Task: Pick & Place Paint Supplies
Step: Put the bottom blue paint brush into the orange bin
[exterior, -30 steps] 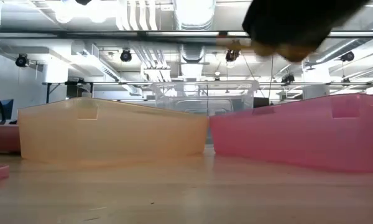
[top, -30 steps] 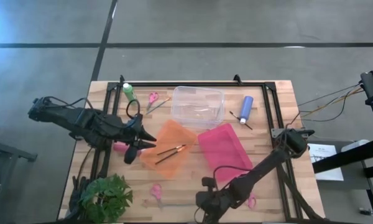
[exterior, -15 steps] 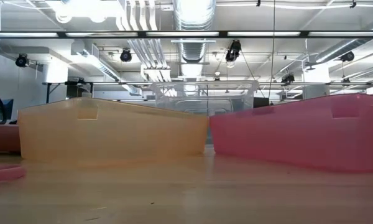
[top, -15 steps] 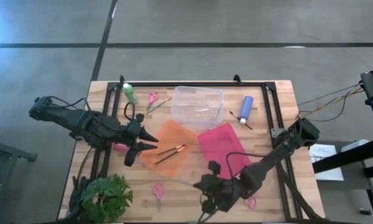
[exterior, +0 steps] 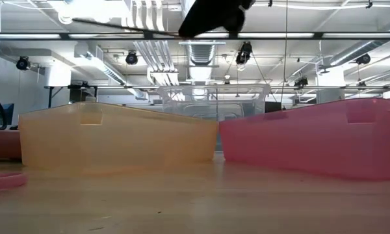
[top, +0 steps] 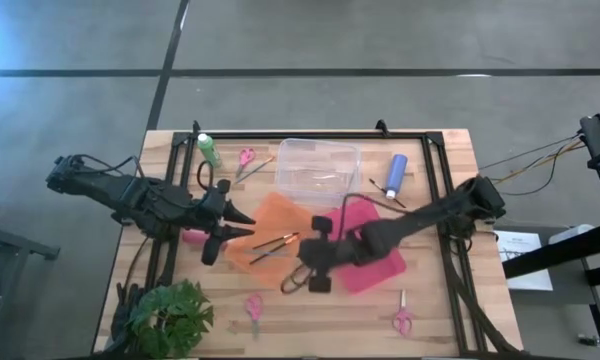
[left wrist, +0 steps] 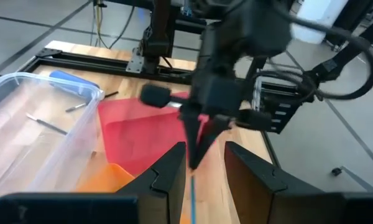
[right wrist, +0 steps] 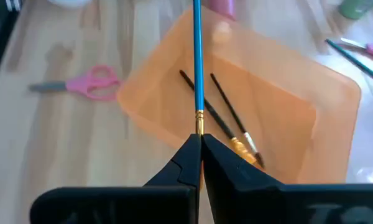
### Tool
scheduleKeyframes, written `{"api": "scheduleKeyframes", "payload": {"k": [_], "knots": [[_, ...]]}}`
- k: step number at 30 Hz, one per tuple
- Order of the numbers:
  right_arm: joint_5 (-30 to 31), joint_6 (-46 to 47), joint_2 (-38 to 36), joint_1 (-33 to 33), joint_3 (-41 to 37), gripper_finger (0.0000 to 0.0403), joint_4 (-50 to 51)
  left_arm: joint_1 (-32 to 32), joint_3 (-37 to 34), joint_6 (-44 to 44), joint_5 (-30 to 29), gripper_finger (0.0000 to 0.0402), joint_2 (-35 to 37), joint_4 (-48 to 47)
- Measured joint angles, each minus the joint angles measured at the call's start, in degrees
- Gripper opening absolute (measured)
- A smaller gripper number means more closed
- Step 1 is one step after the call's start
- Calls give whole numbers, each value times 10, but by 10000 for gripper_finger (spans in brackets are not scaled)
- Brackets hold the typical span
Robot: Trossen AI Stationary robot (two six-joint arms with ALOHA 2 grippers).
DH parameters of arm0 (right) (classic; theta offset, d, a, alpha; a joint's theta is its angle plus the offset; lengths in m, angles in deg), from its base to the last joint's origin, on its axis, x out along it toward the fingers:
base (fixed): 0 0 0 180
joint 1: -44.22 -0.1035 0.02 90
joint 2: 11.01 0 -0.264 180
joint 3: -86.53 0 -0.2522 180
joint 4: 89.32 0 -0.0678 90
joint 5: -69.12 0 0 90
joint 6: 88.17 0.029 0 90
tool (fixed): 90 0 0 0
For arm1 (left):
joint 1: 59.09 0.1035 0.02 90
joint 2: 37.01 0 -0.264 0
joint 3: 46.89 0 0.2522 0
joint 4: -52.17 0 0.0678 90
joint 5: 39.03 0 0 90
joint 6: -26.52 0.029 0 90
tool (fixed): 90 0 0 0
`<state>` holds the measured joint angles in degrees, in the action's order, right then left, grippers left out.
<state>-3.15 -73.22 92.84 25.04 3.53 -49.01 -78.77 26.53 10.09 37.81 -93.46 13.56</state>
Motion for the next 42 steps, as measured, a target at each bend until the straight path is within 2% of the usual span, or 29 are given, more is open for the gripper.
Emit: {"api": "scheduleKeyframes", "payload": {"k": [11, 17, 20, 32, 42], "knots": [[-140, -216, 2, 123, 0, 8, 2, 0, 0, 0, -49, 121, 0, 9], [-200, -295, 27, 159, 0, 8, -5, 0, 0, -4, -81, 121, 0, 11], [-208, -329, 40, 165, 0, 8, -9, 0, 0, -13, -88, 121, 0, 12], [-214, -392, 55, 170, -1, 8, -33, 0, 0, -40, -109, 121, 0, 11], [-239, -354, 54, 189, -1, 14, -31, 0, 0, -46, -119, 121, 0, 14]]}}
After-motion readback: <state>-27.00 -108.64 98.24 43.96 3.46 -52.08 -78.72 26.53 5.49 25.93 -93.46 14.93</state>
